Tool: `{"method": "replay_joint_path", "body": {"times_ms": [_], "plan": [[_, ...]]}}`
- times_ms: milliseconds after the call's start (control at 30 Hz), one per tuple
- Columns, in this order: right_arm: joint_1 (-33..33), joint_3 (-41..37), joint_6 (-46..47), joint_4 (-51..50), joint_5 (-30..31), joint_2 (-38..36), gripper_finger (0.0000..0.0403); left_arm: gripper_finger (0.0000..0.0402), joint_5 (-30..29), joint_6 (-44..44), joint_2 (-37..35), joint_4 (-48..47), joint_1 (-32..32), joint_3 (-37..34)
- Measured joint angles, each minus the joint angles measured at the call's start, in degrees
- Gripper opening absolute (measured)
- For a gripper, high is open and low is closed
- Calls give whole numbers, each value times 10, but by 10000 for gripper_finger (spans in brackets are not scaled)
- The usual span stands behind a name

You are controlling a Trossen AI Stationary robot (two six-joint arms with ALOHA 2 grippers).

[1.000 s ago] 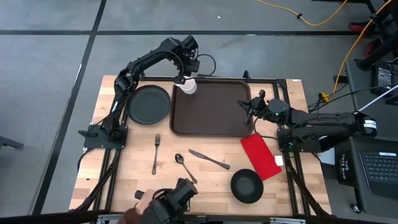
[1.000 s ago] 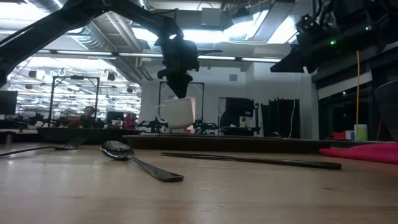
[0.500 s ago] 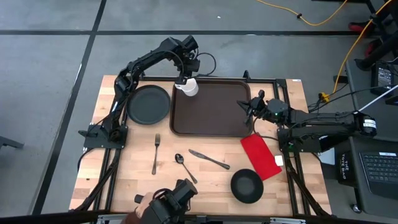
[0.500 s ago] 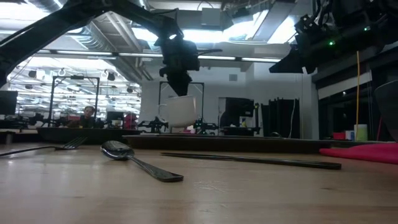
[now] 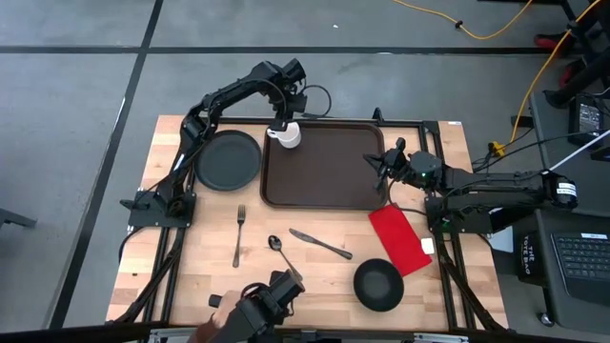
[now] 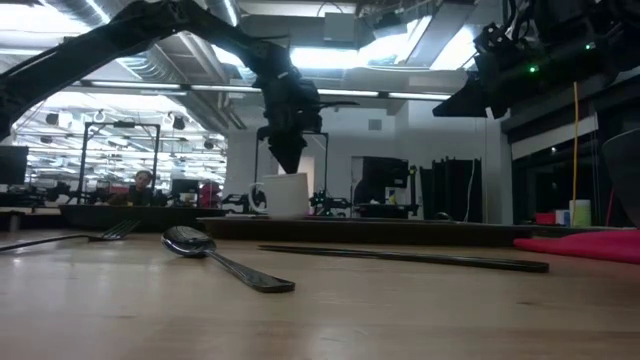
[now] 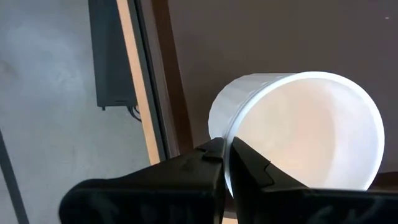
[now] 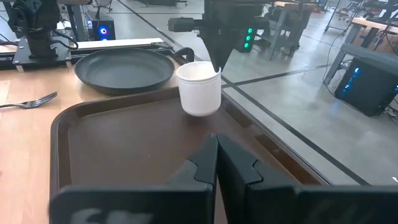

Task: Set up tray
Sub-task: Put the white mug on the brown serving tray

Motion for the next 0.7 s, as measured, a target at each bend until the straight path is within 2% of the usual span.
{"method": "replay_joint_path", "body": {"times_ms": [700], "plan": [[0,0,-1,-2,0,0,14,4,-39,-4,21,5,0,0]]}}
